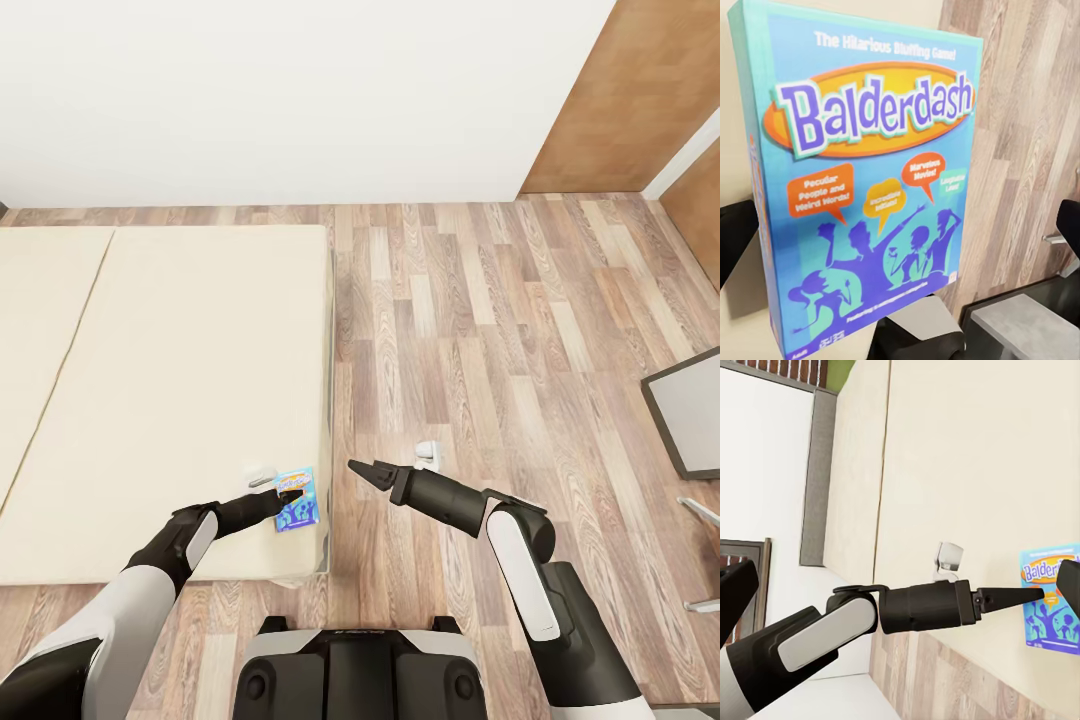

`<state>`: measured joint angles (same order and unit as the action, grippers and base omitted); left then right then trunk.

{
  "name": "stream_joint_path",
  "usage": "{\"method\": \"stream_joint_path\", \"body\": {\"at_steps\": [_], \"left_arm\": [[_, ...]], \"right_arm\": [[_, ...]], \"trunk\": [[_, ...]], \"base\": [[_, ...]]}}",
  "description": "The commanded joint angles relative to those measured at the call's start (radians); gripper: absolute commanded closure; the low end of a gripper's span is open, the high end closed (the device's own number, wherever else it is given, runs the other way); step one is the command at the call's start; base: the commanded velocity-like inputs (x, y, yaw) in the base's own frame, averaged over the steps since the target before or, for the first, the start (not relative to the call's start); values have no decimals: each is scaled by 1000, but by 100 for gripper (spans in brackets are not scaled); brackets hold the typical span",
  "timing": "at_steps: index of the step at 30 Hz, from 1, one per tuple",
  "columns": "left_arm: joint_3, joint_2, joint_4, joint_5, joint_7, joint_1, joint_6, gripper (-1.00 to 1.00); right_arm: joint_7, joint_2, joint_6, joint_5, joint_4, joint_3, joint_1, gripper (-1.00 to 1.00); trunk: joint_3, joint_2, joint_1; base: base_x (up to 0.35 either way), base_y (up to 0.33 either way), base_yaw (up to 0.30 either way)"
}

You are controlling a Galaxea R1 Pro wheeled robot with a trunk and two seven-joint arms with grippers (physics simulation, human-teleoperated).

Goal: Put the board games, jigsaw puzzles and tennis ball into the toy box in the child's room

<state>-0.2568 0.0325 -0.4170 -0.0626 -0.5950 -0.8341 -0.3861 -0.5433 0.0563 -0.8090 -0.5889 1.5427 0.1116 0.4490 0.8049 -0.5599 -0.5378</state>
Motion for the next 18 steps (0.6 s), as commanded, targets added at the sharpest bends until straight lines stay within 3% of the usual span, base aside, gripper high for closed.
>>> {"method": "stream_joint_path", "body": {"at_steps": [1, 18], "left_arm": [[-4, 0, 0, -6, -2, 0, -10, -100], [-4, 0, 0, -6, -2, 0, -10, -100]], "right_arm": [[-1, 1, -6, -2, 0, -1, 0, -100], [-1, 0, -8, -2, 0, -2, 0, -100]], "trunk": [[1, -1, 0], [10, -1, 0]], "base": [[0, 0, 0], [0, 0, 0]]}}
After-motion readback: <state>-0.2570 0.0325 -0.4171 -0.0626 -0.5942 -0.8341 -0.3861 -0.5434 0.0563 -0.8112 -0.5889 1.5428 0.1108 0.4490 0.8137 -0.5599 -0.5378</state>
